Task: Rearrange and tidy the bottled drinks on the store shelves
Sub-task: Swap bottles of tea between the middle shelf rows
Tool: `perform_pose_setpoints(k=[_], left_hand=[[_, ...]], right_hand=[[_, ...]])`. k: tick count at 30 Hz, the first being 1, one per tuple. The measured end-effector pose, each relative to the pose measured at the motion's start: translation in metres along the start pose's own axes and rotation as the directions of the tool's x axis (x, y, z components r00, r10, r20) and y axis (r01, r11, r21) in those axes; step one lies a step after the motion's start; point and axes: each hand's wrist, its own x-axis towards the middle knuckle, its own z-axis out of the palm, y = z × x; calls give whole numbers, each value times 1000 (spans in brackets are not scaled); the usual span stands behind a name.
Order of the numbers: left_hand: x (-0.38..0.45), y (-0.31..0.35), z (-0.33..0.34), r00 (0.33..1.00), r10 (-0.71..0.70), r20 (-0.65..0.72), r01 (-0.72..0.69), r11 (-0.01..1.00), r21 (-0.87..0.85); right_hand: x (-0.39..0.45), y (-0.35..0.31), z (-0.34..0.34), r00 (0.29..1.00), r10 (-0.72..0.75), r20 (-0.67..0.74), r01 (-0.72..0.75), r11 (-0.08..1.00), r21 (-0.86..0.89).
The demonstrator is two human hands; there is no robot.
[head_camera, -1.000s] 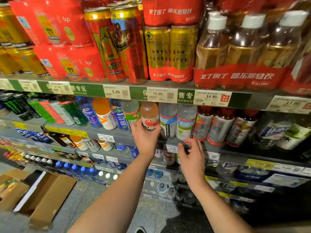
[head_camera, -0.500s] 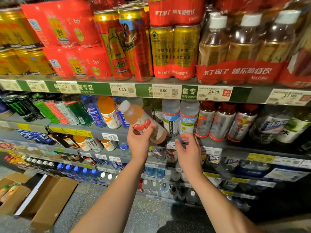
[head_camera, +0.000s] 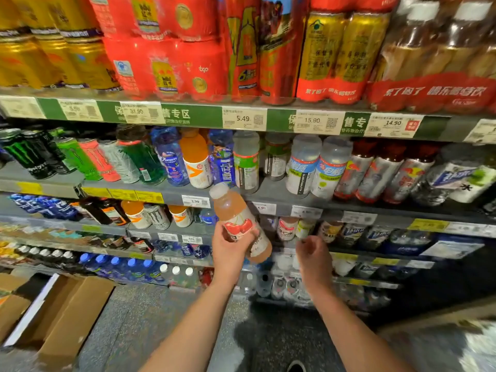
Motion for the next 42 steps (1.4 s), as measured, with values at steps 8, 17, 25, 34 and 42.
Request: perform_pose_setpoints(k=[8,17,25,34,42], left_hand=[[10,-48,-37,984,-109,144,103,994,46],[28,-100,-16,972,-167,163,147,981,129],[40,-144,7,980,-185,69,180,981,76],[50,-167,-36,987,-153,-46,155,987,41],[69,-178,-73,980,-197,16,197,980,34]], right_hand=[[-2,27,47,992,105,-63,-109,992,-58],[38,60,70,987,133,-93,-136,990,-33],[53,76,102,991,103,82,-112,988,109],[48,65,188,968,-121,221,134,990,-48],[52,59,218,995,-46,84,46,999,5]])
